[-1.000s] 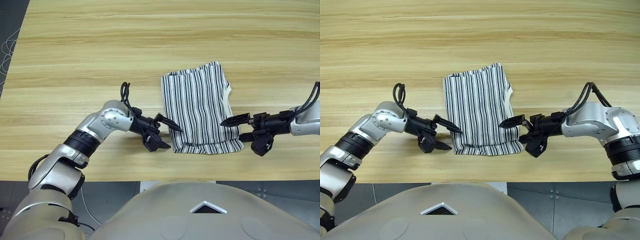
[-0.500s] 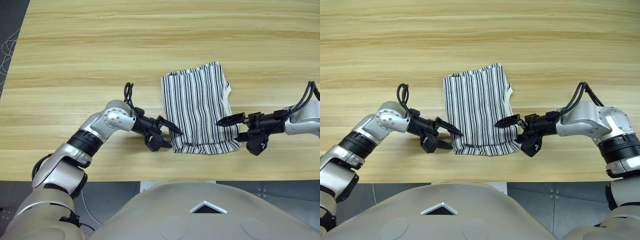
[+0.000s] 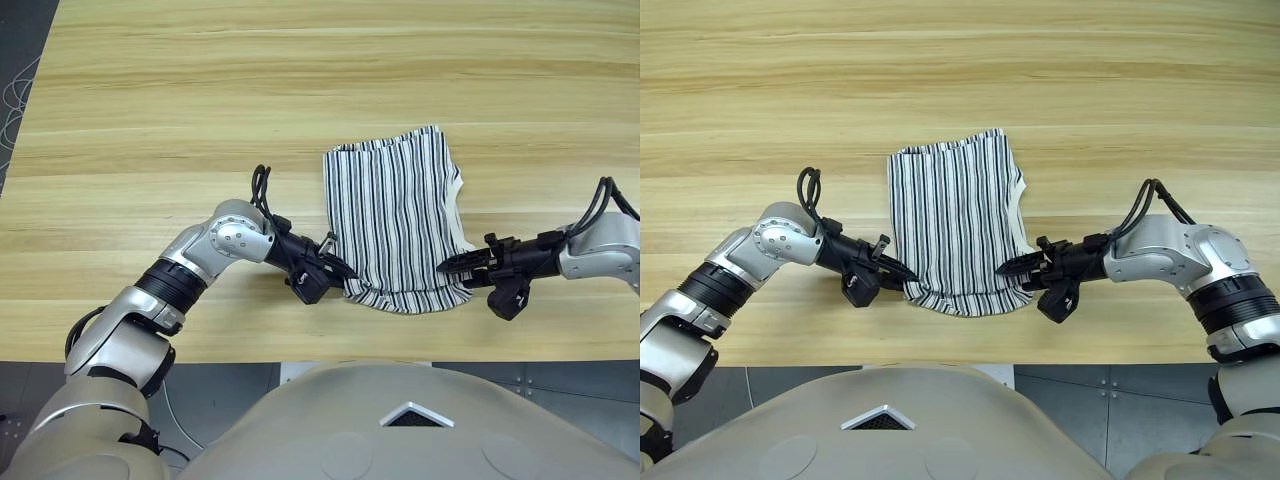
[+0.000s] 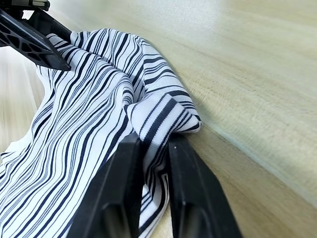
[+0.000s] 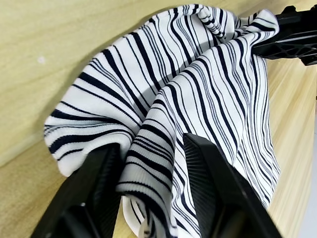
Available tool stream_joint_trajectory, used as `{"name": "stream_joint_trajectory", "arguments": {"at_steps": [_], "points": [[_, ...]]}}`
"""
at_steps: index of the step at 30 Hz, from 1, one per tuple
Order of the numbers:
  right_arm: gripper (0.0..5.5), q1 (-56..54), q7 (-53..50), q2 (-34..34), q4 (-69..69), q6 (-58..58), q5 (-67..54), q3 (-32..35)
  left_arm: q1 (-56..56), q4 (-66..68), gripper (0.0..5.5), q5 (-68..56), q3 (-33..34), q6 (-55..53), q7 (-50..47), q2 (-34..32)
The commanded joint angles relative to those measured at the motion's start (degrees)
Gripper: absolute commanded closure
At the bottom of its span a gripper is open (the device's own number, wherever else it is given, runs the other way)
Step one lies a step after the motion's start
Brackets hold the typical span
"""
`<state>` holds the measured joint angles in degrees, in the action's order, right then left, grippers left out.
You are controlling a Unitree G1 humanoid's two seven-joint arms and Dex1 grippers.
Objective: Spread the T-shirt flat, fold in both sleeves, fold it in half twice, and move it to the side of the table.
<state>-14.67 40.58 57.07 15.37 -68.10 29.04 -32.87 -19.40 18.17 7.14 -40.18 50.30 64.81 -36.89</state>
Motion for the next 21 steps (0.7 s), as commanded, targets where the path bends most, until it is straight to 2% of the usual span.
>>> {"name": "stream_joint_trajectory", "arguments": {"at_steps": [1, 7, 12, 16, 21], "points": [[4.26, 1.46, 2.25, -0.21, 0.27, 1.71, 0.83, -1.53, -0.93, -0.61, 5.36, 0.94, 0.06, -0.36, 0.75, -0.08], [5.37, 1.66, 2.66, -0.17, 0.11, 2.09, 0.39, -1.47, -1.03, -0.52, 5.40, 1.24, 0.04, -0.24, 0.81, -0.16], [5.39, 1.57, 3.42, -0.20, -0.13, 3.02, -1.79, -1.65, -1.37, -0.38, 5.40, 2.55, 0.27, 0.53, 0.24, -0.40], [5.39, 1.34, 8.46, 1.11, -5.08, 8.77, -14.45, -2.88, -1.60, -2.79, 5.40, 0.48, 2.04, -1.96, 2.17, -4.30], [5.39, -1.05, 17.48, -0.06, -11.09, 20.80, -29.65, -2.07, -2.95, -9.42, 5.40, -3.13, 6.02, -18.88, 7.96, -9.58]]}}
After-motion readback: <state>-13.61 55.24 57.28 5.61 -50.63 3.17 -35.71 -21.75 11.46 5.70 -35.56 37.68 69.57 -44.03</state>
